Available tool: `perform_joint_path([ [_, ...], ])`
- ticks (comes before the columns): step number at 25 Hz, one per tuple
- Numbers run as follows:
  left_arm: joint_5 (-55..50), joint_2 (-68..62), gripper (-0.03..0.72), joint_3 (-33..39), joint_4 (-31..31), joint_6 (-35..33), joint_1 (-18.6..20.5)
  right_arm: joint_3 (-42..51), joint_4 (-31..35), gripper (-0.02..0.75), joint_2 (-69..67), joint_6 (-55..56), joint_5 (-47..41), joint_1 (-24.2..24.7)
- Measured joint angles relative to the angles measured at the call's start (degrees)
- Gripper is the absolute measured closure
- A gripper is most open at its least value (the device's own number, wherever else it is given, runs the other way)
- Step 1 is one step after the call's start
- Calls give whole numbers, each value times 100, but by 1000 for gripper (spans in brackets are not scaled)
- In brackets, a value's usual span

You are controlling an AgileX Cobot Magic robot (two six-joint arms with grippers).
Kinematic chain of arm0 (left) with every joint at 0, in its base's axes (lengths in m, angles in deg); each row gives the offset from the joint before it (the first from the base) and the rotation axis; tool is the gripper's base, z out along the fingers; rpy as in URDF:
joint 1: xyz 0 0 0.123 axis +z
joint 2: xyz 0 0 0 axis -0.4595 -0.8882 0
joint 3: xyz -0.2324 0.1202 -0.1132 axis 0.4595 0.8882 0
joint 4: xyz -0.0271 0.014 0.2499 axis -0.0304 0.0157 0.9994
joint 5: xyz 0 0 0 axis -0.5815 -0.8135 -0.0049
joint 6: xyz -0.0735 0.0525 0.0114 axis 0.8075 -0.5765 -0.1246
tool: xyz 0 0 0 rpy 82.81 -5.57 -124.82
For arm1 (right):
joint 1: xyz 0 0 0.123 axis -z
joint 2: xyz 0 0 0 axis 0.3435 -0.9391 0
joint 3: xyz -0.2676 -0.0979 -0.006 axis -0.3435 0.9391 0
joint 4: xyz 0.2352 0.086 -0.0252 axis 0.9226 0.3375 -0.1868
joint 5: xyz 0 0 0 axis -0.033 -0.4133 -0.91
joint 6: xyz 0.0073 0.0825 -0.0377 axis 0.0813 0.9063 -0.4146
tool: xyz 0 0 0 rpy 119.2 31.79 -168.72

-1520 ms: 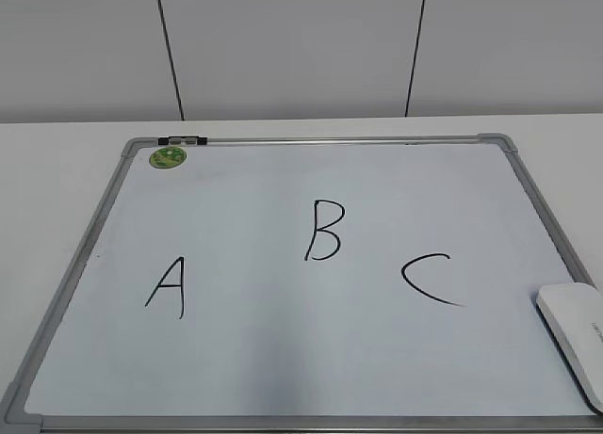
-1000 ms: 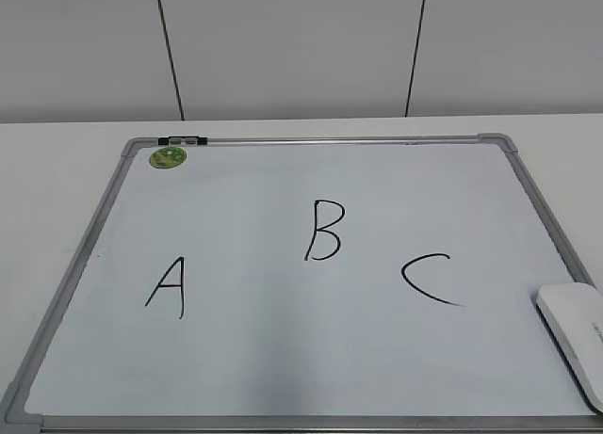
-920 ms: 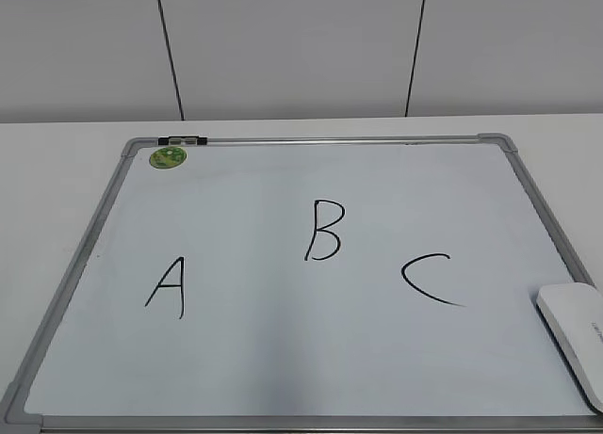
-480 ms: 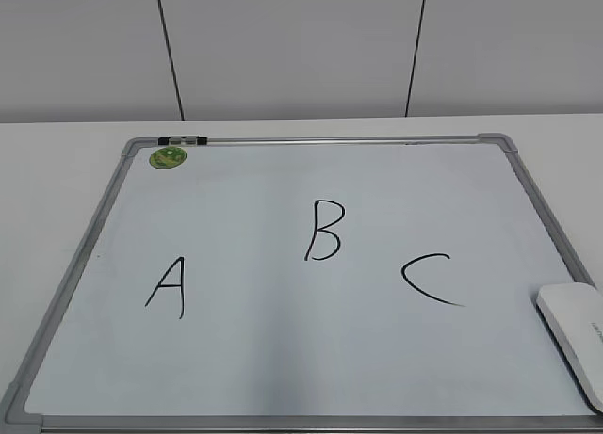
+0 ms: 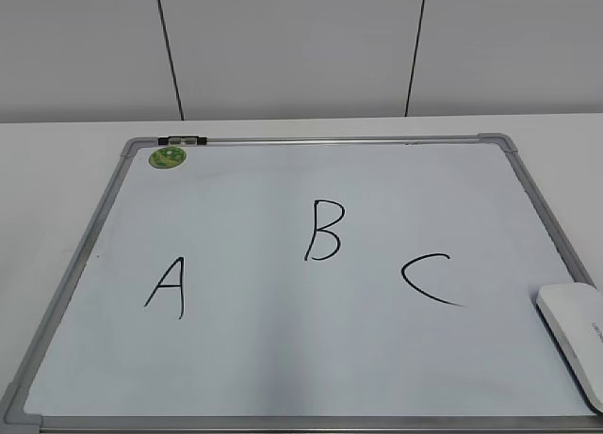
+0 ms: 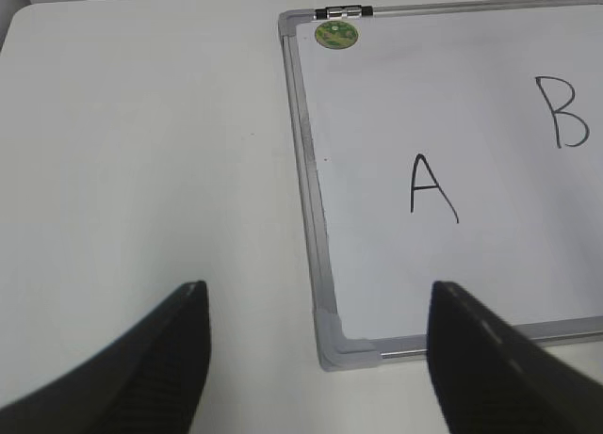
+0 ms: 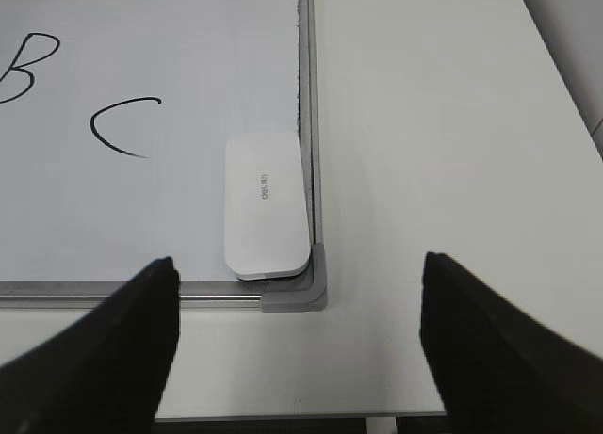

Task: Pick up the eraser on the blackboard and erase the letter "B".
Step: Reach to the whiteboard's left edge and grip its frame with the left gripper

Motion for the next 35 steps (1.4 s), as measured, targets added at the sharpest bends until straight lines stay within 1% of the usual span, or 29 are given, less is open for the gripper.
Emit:
perform_joint_path([
  [5, 300, -129, 148, -13, -79, 0, -22, 0, 0, 147, 0, 0, 0, 0],
  [9, 558, -569, 167, -13, -90, 0, -22, 0, 0, 147, 0, 0, 0, 0],
  [16, 1060, -1746, 171, -13, -406, 10, -22, 0, 0, 147, 0, 0, 0, 0],
  [22, 1503, -2724, 173, -13, -510, -2, -22, 0, 0, 147, 0, 0, 0, 0],
  [30, 2115, -4167, 174, -26, -629, -295, -22, 0, 0, 147, 0, 0, 0, 0],
  [35, 2192, -5055, 177, -393, -642, -372, -22, 0, 0, 147, 0, 0, 0, 0],
])
